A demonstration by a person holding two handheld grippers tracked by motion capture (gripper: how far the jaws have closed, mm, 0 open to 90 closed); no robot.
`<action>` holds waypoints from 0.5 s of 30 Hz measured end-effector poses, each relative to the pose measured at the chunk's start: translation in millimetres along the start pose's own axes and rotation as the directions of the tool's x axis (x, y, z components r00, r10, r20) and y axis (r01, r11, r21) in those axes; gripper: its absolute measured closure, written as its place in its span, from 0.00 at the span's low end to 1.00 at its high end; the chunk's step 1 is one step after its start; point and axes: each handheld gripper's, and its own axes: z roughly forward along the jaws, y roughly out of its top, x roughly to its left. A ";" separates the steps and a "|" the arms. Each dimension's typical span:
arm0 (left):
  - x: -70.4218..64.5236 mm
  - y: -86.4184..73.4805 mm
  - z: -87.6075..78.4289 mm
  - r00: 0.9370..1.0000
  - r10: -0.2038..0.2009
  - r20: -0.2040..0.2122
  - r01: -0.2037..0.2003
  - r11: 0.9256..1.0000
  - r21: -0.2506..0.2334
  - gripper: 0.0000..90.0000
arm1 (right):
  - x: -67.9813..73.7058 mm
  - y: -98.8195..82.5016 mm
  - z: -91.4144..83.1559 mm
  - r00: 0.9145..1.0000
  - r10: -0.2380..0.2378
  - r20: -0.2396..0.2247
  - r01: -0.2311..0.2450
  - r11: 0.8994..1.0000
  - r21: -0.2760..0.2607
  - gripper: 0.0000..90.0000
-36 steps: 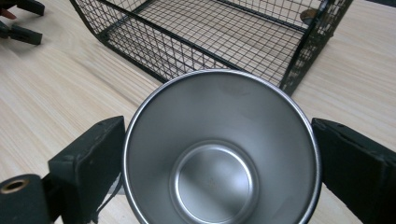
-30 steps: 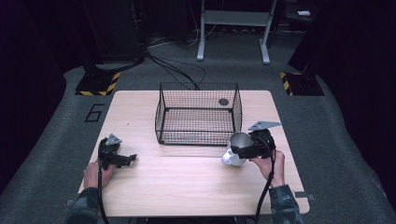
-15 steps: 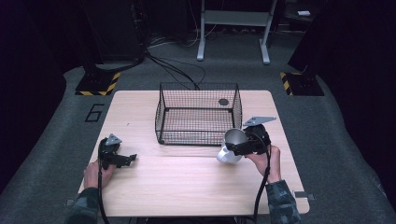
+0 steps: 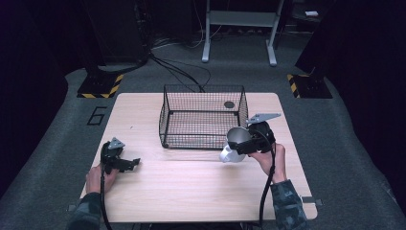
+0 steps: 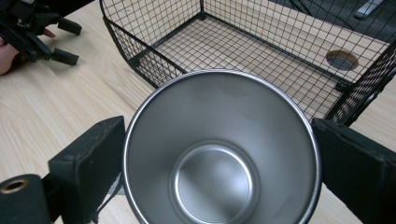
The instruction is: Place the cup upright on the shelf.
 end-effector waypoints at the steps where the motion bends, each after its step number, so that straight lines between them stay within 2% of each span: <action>1: -0.1 -0.1 0.1 1.000 0.000 0.000 0.000 1.000 -0.002 0.00 | 0.0 1.6 -0.5 1.000 -0.002 0.001 0.002 1.000 0.000 0.06; 15: 0.0 0.1 -0.1 1.000 0.000 -0.001 0.000 1.000 0.002 0.00 | -1.3 26.0 -2.1 1.000 -0.019 0.003 0.019 1.000 -0.005 0.06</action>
